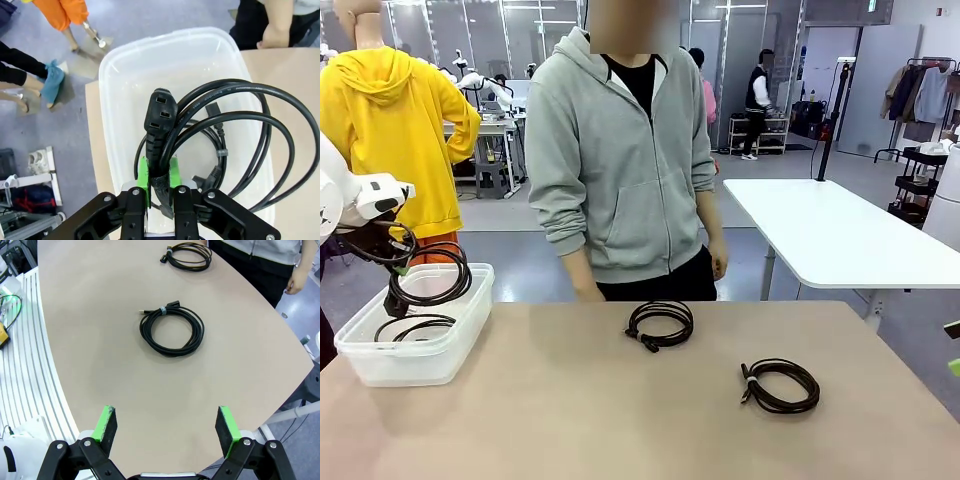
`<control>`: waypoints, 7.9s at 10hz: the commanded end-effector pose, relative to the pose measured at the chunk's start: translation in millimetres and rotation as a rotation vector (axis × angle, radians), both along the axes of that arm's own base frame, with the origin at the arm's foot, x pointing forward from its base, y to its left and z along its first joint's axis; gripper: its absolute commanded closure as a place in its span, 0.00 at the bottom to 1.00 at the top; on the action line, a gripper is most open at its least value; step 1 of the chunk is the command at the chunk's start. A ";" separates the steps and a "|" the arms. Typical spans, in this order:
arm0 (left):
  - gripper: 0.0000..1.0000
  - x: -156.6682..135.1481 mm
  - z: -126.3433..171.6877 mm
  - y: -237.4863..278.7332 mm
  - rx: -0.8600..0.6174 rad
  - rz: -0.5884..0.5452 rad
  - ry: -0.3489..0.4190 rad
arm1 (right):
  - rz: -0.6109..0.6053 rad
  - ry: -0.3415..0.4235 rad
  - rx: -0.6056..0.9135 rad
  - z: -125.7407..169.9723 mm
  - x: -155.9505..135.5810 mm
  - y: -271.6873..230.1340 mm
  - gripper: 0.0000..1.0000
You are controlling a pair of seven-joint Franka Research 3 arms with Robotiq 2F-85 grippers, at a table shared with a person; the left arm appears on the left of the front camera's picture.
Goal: Organize and store the cables.
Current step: Place the Power Cable into the Organizing box, then place the USB Extension Cable into the Organizing box.
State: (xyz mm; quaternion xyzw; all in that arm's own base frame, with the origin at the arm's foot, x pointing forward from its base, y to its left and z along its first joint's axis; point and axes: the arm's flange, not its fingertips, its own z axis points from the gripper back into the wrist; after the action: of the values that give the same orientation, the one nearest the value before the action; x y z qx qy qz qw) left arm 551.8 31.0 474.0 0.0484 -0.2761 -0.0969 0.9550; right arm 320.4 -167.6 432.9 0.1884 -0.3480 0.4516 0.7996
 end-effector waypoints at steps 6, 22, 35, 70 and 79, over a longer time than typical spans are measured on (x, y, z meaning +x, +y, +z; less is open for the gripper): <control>0.00 -8.4 -1.0 4.2 0.014 0.028 -0.005 | 0.008 -0.021 0.008 -0.7 0.5 -2.0 0.00; 0.00 -5.8 8.1 -4.0 -0.001 0.011 -0.017 | 0.008 -0.021 0.008 -0.7 0.5 -2.0 0.00; 0.00 -90.7 35.0 -27.9 -0.079 -0.233 0.103 | -0.171 0.286 -0.124 42.0 66.4 90.1 0.00; 0.00 -175.5 13.6 -69.6 -0.039 -0.575 0.097 | -1.043 0.640 -0.308 -135.9 183.1 329.7 0.00; 0.00 -175.5 13.6 -69.6 -0.039 -0.575 0.097 | -1.053 0.630 -0.294 -129.1 179.6 331.3 1.00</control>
State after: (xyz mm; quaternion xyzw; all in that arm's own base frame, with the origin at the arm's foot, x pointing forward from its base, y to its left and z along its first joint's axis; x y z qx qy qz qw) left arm 374.8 -36.6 488.2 -0.0574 -0.2319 -0.3618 0.9011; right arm 502.0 154.4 303.1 0.0120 -0.0596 -0.0169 0.9980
